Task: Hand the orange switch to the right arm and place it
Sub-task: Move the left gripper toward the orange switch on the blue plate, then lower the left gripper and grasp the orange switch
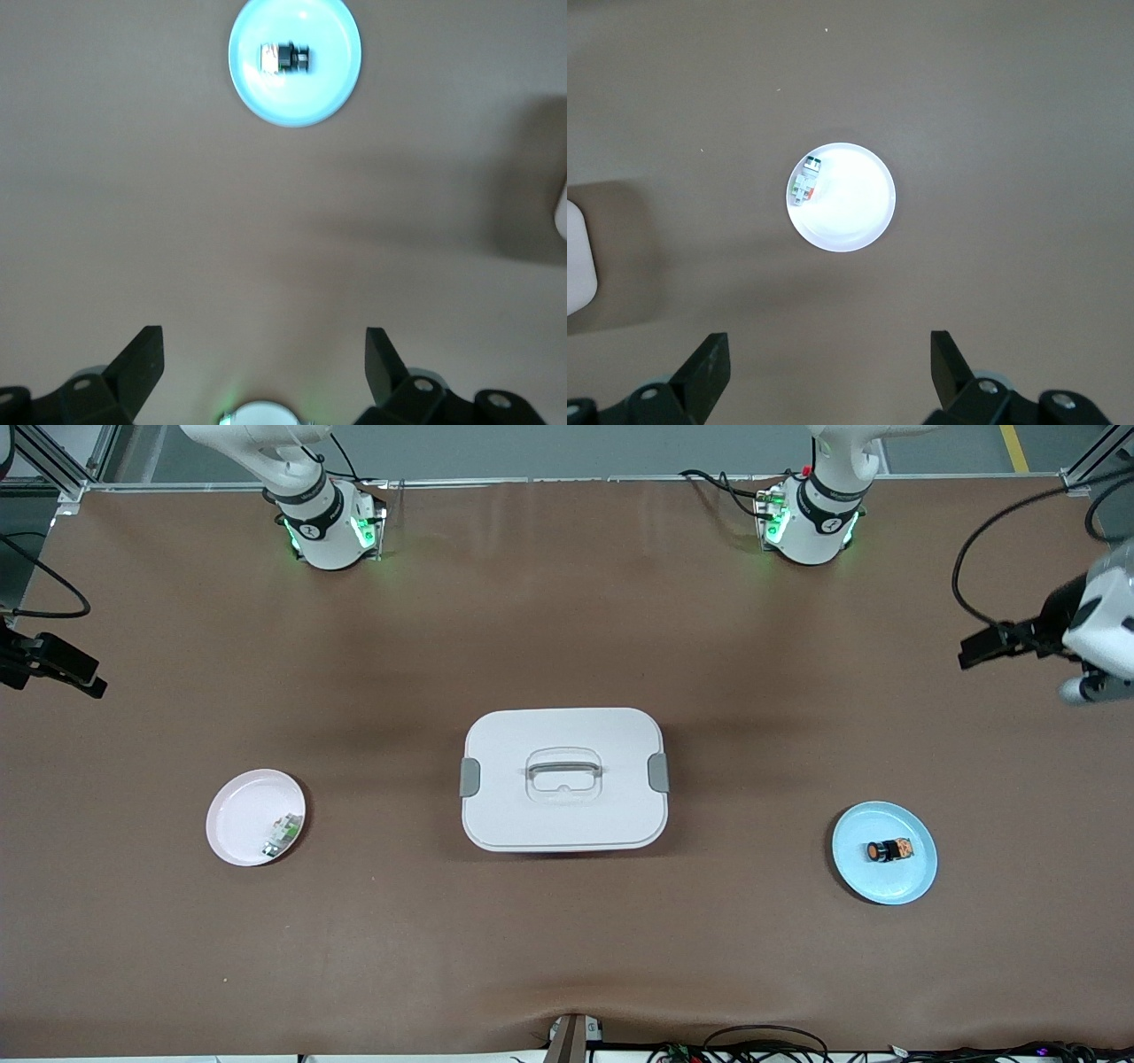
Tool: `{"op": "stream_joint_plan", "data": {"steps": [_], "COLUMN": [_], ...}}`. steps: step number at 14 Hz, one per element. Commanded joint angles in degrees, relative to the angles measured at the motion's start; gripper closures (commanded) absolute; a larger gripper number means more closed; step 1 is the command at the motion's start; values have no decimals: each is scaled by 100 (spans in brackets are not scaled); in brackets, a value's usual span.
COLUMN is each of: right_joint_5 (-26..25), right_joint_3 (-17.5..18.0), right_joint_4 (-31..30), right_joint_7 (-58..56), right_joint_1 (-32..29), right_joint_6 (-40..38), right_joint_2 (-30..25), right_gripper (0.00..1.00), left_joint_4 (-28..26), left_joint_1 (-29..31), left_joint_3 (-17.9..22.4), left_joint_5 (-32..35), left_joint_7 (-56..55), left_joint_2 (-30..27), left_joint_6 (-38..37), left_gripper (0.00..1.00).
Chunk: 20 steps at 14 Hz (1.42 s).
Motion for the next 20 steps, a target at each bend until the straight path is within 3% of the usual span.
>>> {"op": "stream_joint_plan", "data": {"steps": [1,12,15,20], "right_joint_5": [67,76,67,76], "right_joint_3": [-76,-76,-76,-76], "right_joint_4": [149,149,149,149], "right_joint_7": [-37,-28,-20,-11], "right_joint_1": [87,104,122,166], "right_joint_6": [-88,-88,-80,-44], "right_joint_2": [72,116,142,222], "right_gripper": [0,0,0,0], "left_joint_4": [-650,-732,-583,-398], "left_joint_1": [25,165,280,324], "left_joint_3": [-36,-27,-53,-53], "left_joint_5": [62,133,633,581], "left_joint_7": [30,39,135,135], "left_joint_2": [27,2127,2584,3305], "left_joint_6": [1008,3470,3972,4886], "left_gripper": [0,0,0,0]}}
